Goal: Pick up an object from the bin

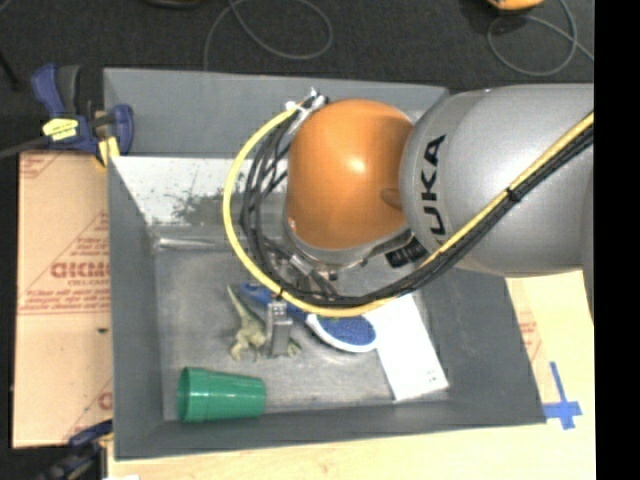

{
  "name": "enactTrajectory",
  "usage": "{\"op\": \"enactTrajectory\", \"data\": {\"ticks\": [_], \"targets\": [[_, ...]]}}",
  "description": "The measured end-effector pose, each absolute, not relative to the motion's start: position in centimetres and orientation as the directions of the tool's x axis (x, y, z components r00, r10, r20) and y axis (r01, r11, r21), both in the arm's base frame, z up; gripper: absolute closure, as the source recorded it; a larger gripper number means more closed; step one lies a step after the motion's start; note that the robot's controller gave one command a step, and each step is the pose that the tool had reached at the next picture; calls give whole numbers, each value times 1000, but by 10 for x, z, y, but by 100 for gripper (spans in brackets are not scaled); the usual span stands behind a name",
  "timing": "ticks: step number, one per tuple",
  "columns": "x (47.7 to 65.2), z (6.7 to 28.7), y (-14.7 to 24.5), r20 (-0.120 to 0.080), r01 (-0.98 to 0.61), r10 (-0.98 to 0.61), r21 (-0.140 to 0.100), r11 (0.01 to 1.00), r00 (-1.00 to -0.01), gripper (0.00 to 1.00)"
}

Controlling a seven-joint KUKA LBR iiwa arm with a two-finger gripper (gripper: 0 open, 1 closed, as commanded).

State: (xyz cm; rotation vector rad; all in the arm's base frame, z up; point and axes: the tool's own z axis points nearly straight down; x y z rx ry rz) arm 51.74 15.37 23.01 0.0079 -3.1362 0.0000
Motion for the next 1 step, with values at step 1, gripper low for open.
{"op": "enactTrajectory", "data": {"ticks": [1], "targets": [[519,235,153,-3,-1,-1,1,1000,-1000,0]]}}
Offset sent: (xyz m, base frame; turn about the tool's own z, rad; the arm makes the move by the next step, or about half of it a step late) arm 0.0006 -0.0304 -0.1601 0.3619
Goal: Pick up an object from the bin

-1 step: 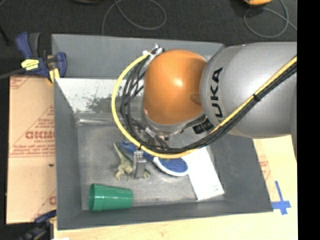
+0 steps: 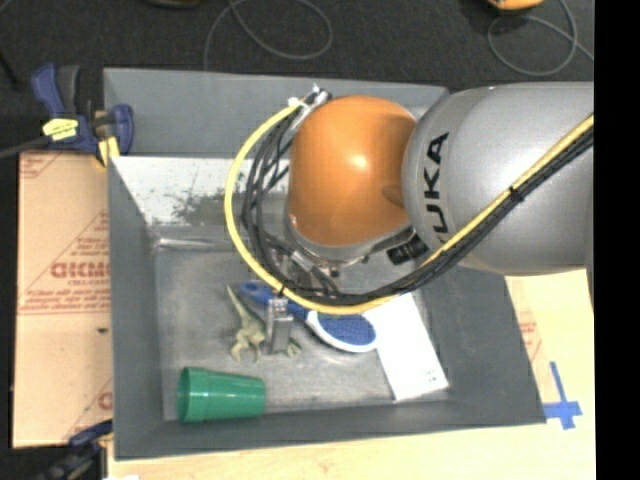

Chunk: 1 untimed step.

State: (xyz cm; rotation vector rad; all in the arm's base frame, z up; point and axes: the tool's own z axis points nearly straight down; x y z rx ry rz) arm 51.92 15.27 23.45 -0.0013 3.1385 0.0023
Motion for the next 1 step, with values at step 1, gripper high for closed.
{"op": "enactTrajectory", "data": {"ticks": [1], "targets": [[520,183,143,-5,112,112,3,994,-994,0]]}}
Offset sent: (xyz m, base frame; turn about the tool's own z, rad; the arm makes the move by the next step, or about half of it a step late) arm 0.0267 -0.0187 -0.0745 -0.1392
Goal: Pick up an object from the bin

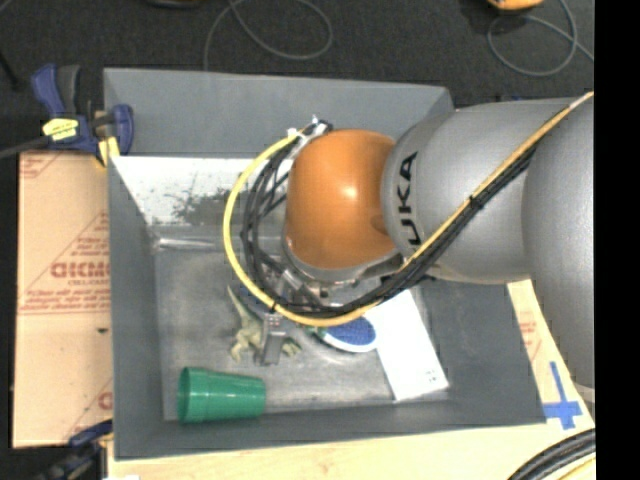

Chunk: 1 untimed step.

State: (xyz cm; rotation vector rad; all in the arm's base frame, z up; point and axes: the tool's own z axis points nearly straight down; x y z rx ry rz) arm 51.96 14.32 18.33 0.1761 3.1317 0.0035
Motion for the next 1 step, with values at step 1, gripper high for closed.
{"op": "enactTrajectory", "data": {"ticks": [1], "targets": [[537,164,137,-3,-50,-50,0,999,-999,0]]}}
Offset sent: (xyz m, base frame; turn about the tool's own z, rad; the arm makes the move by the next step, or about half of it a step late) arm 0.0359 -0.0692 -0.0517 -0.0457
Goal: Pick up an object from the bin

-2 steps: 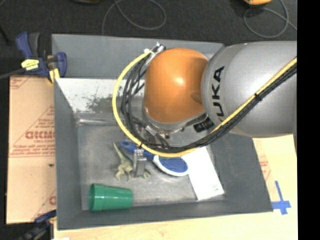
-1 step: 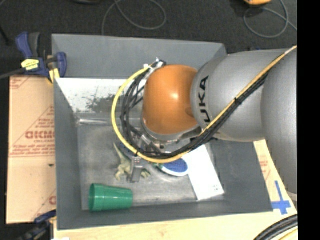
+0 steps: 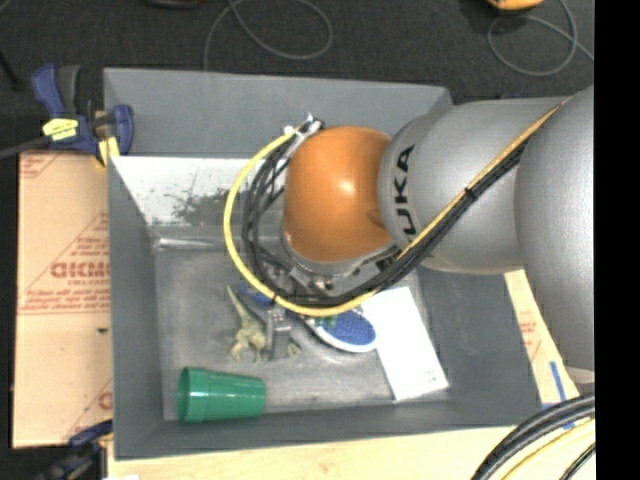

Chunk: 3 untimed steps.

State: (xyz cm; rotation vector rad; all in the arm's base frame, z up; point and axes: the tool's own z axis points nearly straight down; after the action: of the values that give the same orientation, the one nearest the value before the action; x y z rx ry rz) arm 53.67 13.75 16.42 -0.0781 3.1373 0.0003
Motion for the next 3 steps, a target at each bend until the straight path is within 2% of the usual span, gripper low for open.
{"op": "enactTrajectory", "data": {"ticks": [1,2,3], "targets": [[552,140,89,-2,28,28,1,1000,-1000,0],[545,69,133,-5,77,77,1,997,-997,0],[554,74,-2,-11,25,25,8,1000,-1000,100]]}}
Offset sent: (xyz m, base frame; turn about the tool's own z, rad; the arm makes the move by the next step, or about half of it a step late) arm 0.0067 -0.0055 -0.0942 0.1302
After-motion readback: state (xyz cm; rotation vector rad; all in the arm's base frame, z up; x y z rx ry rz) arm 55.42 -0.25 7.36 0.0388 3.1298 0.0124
